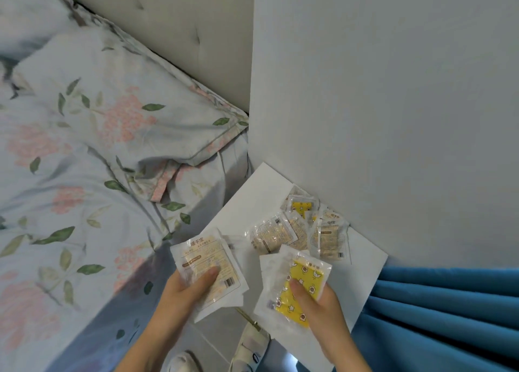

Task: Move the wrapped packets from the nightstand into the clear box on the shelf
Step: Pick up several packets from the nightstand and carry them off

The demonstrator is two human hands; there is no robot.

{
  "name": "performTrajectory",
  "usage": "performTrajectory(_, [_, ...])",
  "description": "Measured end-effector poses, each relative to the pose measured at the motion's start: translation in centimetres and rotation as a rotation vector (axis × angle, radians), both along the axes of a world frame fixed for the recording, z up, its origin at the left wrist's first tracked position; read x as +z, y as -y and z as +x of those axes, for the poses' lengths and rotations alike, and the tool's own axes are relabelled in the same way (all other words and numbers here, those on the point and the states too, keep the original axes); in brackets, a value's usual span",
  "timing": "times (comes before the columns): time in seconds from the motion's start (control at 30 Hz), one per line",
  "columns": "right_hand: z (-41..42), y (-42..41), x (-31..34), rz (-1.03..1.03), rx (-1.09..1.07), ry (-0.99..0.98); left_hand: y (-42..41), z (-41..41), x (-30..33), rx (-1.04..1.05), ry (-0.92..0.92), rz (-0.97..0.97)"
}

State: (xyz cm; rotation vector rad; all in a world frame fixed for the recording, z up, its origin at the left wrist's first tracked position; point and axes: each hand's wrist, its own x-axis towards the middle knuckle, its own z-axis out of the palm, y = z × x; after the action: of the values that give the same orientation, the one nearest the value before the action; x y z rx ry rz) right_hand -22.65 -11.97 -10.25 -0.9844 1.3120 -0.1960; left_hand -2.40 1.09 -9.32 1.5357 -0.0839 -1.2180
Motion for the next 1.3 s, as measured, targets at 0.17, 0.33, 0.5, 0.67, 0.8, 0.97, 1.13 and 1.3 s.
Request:
performTrajectory(0.17, [1.2, -0.9, 5.9, -0.121, 0.06, 0.025, -3.3, 0.5, 5.4, 0.082, 0.14, -0.06])
performTrajectory(0.33, [2.7, -4.9, 10.9, -0.198, 0.119, 0.089, -8.2, 0.6, 10.7, 0.175, 0.247, -0.118])
performTrajectory(0.5, [4.7, -11.9, 16.5, -0.264, 0.193, 0.21, -16.7, -0.1, 16.3, 0.278, 0.295, -0.169])
performTrajectory(0.67, [7.7, -21.9, 22.8, -0.316, 0.367, 0.297, -28.6, -1.5, 22.3, 0.492, 0.299, -0.205])
performTrajectory(0.8, [10.0, -30.1, 26.8, -0.344, 0.51, 0.342, -37.9, -3.3, 26.2, 0.646, 0.356, -0.219])
performTrajectory(0.97, [13.1, -41.1, 30.9, -0.334, 0.67, 0.454, -49.4, -4.3, 30.4, 0.902, 0.422, -0.169])
performTrajectory(1.13, [16.5, -51.8, 34.0, -0.274, 0.884, 0.56, -59.3, -5.7, 33.7, 1.118, 0.531, -0.118])
performTrajectory(1.3, [20.0, -60.3, 35.7, -0.195, 1.056, 0.626, -67.0, -6.8, 34.7, 1.326, 0.535, -0.011])
